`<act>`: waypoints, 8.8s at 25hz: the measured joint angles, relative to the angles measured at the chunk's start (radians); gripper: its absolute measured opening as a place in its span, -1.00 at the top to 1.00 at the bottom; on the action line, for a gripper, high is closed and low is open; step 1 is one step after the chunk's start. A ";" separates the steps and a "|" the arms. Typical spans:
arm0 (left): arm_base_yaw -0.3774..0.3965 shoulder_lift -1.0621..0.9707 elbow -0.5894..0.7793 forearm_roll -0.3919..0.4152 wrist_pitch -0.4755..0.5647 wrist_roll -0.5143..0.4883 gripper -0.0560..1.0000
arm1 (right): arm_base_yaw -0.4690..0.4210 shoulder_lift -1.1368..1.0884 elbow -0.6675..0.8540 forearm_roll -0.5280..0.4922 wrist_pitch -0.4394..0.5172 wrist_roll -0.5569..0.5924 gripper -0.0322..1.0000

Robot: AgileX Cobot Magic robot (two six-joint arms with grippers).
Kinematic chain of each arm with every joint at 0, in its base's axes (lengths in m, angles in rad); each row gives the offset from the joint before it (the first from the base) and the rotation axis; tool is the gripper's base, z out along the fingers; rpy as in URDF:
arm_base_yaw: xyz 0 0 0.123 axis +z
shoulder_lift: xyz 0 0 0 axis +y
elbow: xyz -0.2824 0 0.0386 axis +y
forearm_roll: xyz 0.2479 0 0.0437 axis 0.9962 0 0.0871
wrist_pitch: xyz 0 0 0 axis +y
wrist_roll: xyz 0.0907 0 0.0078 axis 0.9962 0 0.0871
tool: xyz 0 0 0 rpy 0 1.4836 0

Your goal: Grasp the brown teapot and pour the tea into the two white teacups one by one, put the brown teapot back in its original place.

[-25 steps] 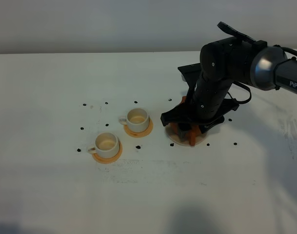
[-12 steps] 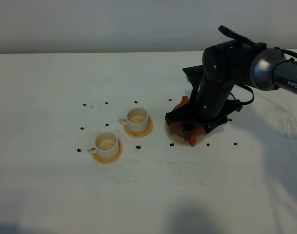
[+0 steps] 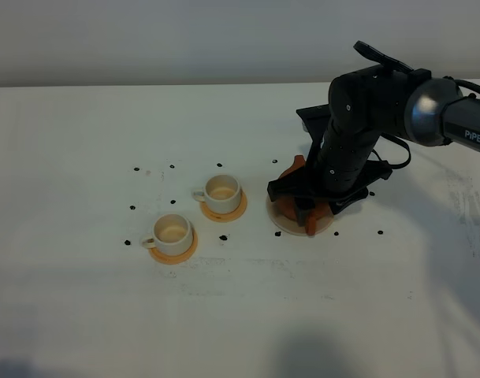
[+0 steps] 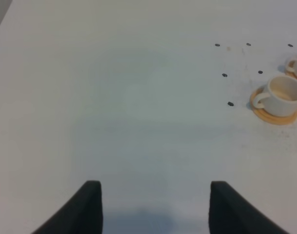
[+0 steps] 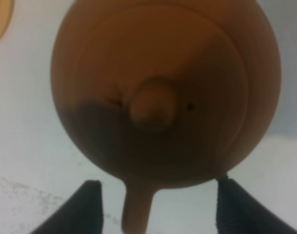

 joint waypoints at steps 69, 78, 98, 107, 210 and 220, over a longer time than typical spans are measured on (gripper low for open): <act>0.000 0.000 0.000 0.000 0.000 0.000 -0.05 | -0.001 -0.057 0.007 0.044 -0.132 -0.197 0.76; 0.000 0.000 0.000 0.000 0.000 0.000 -0.05 | 0.029 -0.139 0.007 0.024 -0.125 -0.255 0.76; 0.000 0.000 0.000 0.000 0.000 0.000 -0.05 | 0.112 -0.149 0.007 -0.219 -0.099 -0.312 0.76; 0.000 0.000 0.000 0.000 0.000 0.000 -0.05 | 0.163 -0.149 0.007 -0.291 -0.090 -0.360 0.76; 0.000 0.001 0.000 0.000 0.000 0.000 -0.05 | 0.327 -0.056 0.050 -0.966 -0.068 -0.332 0.76; 0.000 0.001 0.000 0.000 0.000 0.000 -0.05 | 0.327 -0.056 0.050 -0.972 -0.057 -0.365 0.76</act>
